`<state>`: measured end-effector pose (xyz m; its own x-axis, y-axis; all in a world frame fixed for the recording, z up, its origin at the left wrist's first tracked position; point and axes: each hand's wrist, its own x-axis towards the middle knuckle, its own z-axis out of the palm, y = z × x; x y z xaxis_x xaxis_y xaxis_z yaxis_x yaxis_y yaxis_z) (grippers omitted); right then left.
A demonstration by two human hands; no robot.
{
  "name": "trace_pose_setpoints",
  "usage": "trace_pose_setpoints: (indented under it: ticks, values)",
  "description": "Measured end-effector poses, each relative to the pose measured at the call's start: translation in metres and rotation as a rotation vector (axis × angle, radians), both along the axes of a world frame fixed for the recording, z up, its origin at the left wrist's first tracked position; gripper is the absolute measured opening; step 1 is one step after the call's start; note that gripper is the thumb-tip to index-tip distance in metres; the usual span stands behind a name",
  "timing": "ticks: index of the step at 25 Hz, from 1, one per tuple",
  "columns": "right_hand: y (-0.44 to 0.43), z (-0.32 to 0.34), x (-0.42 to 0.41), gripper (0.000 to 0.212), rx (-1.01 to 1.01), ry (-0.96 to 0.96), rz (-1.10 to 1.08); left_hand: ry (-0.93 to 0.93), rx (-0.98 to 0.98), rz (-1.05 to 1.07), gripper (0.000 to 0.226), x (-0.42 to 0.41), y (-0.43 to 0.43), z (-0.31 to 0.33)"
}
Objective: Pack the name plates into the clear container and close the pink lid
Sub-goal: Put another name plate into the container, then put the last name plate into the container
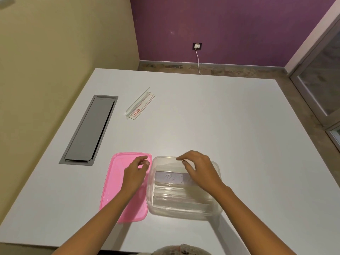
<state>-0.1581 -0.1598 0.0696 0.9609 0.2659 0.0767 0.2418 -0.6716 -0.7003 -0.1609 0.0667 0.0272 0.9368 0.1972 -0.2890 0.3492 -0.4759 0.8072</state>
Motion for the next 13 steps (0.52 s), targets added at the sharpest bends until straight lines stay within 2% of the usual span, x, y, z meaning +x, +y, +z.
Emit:
trace_pose_setpoints:
  ticks: [3,7,11,13]
  values:
    - [0.006,-0.007,0.033,0.023,-0.071,-0.034,-0.09,-0.06,0.039,0.034,0.032,0.035,0.008,0.001]
    - [0.016,-0.021,0.078,0.025,-0.245,-0.069,-0.173,-0.112,0.33,0.015,0.04,0.102,0.024,-0.001]
    - [0.022,-0.033,0.111,0.025,-0.265,-0.012,-0.12,-0.072,0.571,0.032,0.056,0.176,0.035,-0.002]
    - [0.025,-0.039,0.126,0.025,-0.255,0.026,-0.075,-0.046,0.618,0.039,0.051,0.213,0.041,-0.007]
